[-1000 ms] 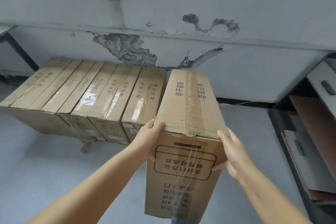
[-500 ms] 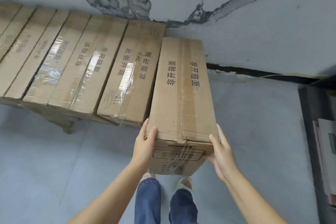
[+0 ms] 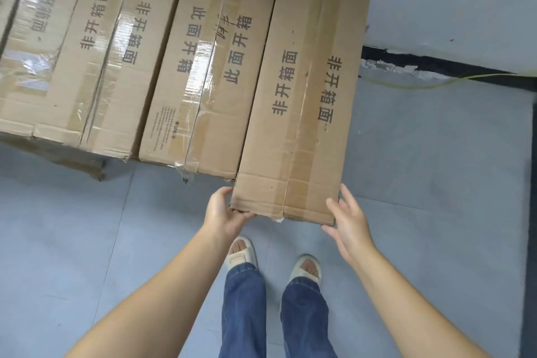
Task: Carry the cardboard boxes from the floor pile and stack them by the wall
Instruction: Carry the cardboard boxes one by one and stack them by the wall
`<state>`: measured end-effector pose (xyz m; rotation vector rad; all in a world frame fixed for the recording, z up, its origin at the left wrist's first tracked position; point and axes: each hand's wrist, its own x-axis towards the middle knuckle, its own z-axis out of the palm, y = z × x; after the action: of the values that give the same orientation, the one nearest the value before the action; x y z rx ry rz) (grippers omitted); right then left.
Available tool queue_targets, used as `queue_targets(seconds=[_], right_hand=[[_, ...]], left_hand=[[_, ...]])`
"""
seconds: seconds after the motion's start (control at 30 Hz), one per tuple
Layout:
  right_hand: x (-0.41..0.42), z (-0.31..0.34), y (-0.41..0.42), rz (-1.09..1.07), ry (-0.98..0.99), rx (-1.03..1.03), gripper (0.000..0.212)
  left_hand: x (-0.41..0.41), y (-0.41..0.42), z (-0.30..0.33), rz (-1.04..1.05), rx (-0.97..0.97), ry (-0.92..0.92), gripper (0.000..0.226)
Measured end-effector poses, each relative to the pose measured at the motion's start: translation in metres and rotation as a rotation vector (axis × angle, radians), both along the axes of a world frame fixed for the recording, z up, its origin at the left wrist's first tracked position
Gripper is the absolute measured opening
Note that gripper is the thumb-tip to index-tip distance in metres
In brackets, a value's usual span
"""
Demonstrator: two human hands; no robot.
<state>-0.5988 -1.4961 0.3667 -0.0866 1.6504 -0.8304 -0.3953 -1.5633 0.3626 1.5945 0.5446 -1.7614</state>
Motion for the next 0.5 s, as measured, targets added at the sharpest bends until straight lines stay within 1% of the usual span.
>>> queue_targets(seconds=[0.07, 0.13, 0.2, 0.3, 0.4, 0.43, 0.5], right_hand=[[-0.009, -0.004, -0.021, 0.004, 0.030, -0.039, 0.056], [-0.014, -0.012, -0.036, 0.012, 0.068, -0.061, 0.054], [-0.016, -0.019, -0.042, 0.046, 0.089, -0.060, 0.053], [-0.018, -0.024, -0.035, 0.118, 0.132, -0.050, 0.056], [-0.025, -0.014, -0.027, 0.214, 0.147, -0.023, 0.058], [-0.028, -0.006, -0.025, 0.261, 0.145, -0.011, 0.058], [-0.034, 0.018, -0.020, 0.357, 0.165, 0.002, 0.060]], left_hand=[[-0.005, -0.023, 0.002, 0.081, -0.042, 0.071, 0.015], [-0.007, -0.039, -0.004, 0.101, -0.057, 0.136, 0.031], [-0.007, -0.047, -0.009, 0.097, -0.039, 0.148, 0.047], [-0.006, -0.039, -0.008, 0.059, -0.062, 0.057, 0.051], [-0.001, -0.026, 0.003, -0.008, -0.101, -0.027, 0.057], [0.001, -0.024, 0.012, -0.060, -0.109, -0.045, 0.056], [0.005, -0.021, 0.039, -0.211, -0.131, -0.084, 0.044]])
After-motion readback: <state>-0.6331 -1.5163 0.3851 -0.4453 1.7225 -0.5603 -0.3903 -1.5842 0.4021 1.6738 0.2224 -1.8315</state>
